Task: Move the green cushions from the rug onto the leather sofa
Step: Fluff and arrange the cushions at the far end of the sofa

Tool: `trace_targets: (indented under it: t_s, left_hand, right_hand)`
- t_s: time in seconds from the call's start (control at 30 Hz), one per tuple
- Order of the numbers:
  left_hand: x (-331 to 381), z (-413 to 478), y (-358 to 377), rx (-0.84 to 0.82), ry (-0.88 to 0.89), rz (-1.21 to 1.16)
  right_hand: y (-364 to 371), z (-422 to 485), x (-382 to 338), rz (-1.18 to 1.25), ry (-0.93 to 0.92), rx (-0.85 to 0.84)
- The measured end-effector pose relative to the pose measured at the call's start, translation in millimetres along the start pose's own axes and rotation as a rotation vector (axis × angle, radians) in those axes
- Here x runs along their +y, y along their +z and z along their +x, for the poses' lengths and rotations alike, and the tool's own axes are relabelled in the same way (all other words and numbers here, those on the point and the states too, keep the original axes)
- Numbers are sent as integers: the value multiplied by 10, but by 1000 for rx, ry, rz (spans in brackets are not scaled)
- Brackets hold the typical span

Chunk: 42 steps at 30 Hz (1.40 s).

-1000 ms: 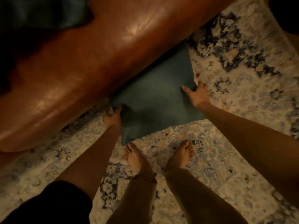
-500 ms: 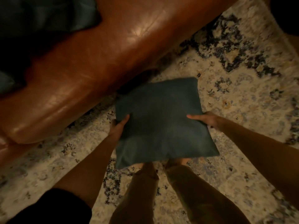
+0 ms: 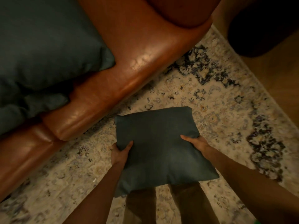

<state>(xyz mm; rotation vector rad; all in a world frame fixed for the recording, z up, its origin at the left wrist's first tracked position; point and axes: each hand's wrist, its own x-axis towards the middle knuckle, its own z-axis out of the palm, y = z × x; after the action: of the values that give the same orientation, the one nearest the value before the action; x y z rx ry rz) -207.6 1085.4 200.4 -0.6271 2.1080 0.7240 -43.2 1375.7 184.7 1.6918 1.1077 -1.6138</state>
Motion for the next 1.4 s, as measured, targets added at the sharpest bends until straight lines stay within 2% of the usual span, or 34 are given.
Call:
trace_targets:
  t_s: [0.13,0.3,0.4,0.47,0.57,0.7,0.9,0.97,1.07,1.13,1.17,1.3,1.33,1.4]
  left_hand:
    - [415,-510,-338,-40,41,0]
    - [888,-1363,-865,-37,201,18]
    - [1119,-1755,-1202,-81,284,-83]
    - [1277,-2011,-1417,-76,312,-132]
    - [1459,-2317,-1737,-49,344,-194]
    - [1731,-2550,-2064,-24,421,-269]
    - [2135,-2443,-2479,-29,394,-547]
    - [2373,-2569,-2610,13,429,-561]
    - [2768,-2713,-2850,254,608,-420]
    - [3065,-2799,-2998,403,804,-333]
    - [3248,-2862,-3065,423,897,-325]
    - [4195,-3127,-3394,326,1229,-347]
    - [4415,-3113,-3518,299,1280,-315]
    - [4751,-2966,-3779,216,1270,-213]
  right_hand:
    - [-229,-635,-178,102,-2,-44]
    - [-473,-1611,-401,270,35,-211]
    - [-629,-2062,-558,331,-29,-252]
    - [-676,-2417,-744,285,-84,-309]
    - [-677,-2922,-1045,233,-211,-348]
    - [-642,-3372,-1491,220,-421,-314]
    - [-427,-3967,-2224,246,-758,-157]
    - [-351,-4115,-2498,237,-849,-126]
    - [-215,-4324,-2905,179,-972,-90]
    - [-105,-4445,-3177,87,-1056,-63]
    - [-36,-4500,-3298,28,-1093,-52]
    - [294,-4696,-3847,-185,-1225,18]
    - [381,-4730,-3971,-225,-1249,19]
    - [537,-4796,-4173,-287,-1268,28]
